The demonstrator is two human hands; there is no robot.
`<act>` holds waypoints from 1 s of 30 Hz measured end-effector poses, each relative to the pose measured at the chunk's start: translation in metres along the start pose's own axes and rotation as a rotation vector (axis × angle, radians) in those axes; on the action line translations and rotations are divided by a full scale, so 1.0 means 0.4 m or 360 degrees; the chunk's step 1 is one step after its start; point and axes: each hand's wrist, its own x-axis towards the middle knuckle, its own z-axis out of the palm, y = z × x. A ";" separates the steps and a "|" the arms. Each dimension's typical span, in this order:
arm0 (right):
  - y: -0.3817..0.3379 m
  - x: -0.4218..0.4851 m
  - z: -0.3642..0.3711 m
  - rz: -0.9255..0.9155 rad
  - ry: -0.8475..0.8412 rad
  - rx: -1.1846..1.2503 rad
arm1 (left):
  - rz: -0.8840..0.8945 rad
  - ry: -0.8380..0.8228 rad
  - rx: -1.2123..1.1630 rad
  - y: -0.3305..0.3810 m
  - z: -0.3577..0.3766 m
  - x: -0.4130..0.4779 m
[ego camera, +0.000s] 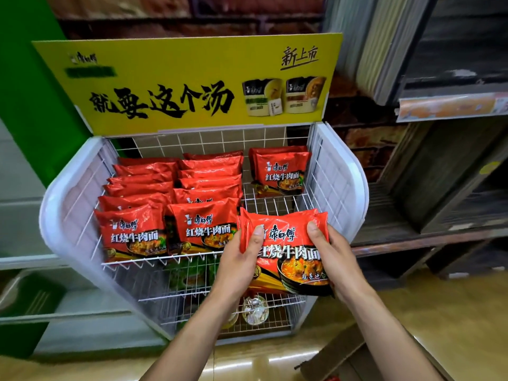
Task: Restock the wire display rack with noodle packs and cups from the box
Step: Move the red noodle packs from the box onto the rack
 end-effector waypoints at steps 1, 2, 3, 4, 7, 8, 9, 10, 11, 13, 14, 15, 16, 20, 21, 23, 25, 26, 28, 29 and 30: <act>-0.002 0.006 0.006 -0.0002 0.0020 -0.0002 | 0.0008 -0.0024 0.0021 0.007 -0.006 0.010; -0.004 0.011 0.009 -0.0002 0.0038 -0.0001 | 0.0009 -0.0044 0.0038 0.013 -0.008 0.017; -0.007 0.017 0.012 -0.0007 0.0061 -0.0001 | 0.0022 -0.0072 0.0044 0.020 -0.012 0.024; -0.010 0.024 0.013 -0.0011 0.0082 0.0000 | 0.0040 -0.0096 0.0051 0.022 -0.015 0.034; -0.027 0.045 0.016 -0.0011 0.0110 0.0003 | 0.0051 -0.0119 0.0028 0.030 -0.019 0.063; -0.031 0.055 0.017 -0.0011 0.0114 0.0001 | 0.0050 -0.0123 0.0023 0.030 -0.019 0.075; -0.036 0.063 0.019 -0.0006 0.0116 0.0003 | 0.0048 -0.0119 0.0014 0.031 -0.018 0.085; -0.039 0.073 0.019 -0.0002 0.0116 0.0004 | 0.0045 -0.0111 0.0005 0.032 -0.018 0.098; -0.041 0.082 0.020 -0.0003 0.0117 0.0005 | 0.0048 -0.0105 -0.0006 0.035 -0.018 0.107; -0.044 0.104 0.019 -0.0008 0.0123 0.0007 | 0.0048 -0.0100 -0.0014 0.039 -0.015 0.128; -0.046 0.116 0.018 -0.0013 0.0125 0.0011 | 0.0048 -0.0098 -0.0016 0.041 -0.012 0.139; -0.047 0.126 0.017 -0.0020 0.0128 0.0015 | 0.0049 -0.0096 -0.0019 0.043 -0.011 0.147; -0.049 0.140 0.015 -0.0024 0.0133 0.0016 | 0.0048 -0.0095 -0.0017 0.045 -0.007 0.159; -0.053 0.201 0.005 -0.0011 0.0134 0.0039 | 0.0045 -0.0050 0.0004 0.049 0.014 0.212; -0.053 0.213 0.004 -0.0005 0.0143 0.0039 | 0.0042 -0.0047 -0.0003 0.049 0.018 0.223; -0.051 0.249 -0.003 0.0004 0.0164 0.0040 | 0.0032 -0.0047 0.0006 0.055 0.029 0.252; -0.051 0.285 -0.009 0.0017 0.0159 0.0048 | 0.0028 -0.0041 0.0004 0.061 0.040 0.279; -0.052 0.304 -0.011 0.0027 0.0148 0.0063 | 0.0023 -0.0025 -0.0001 0.062 0.047 0.292; -0.056 0.342 -0.013 0.0052 0.0119 0.0103 | 0.0026 0.0030 -0.0009 0.062 0.058 0.320; -0.058 0.361 -0.014 0.0068 0.0109 0.0118 | 0.0022 0.0055 0.0006 0.058 0.063 0.335; -0.059 0.380 -0.015 0.0083 0.0102 0.0133 | 0.0019 0.0073 0.0017 0.058 0.069 0.350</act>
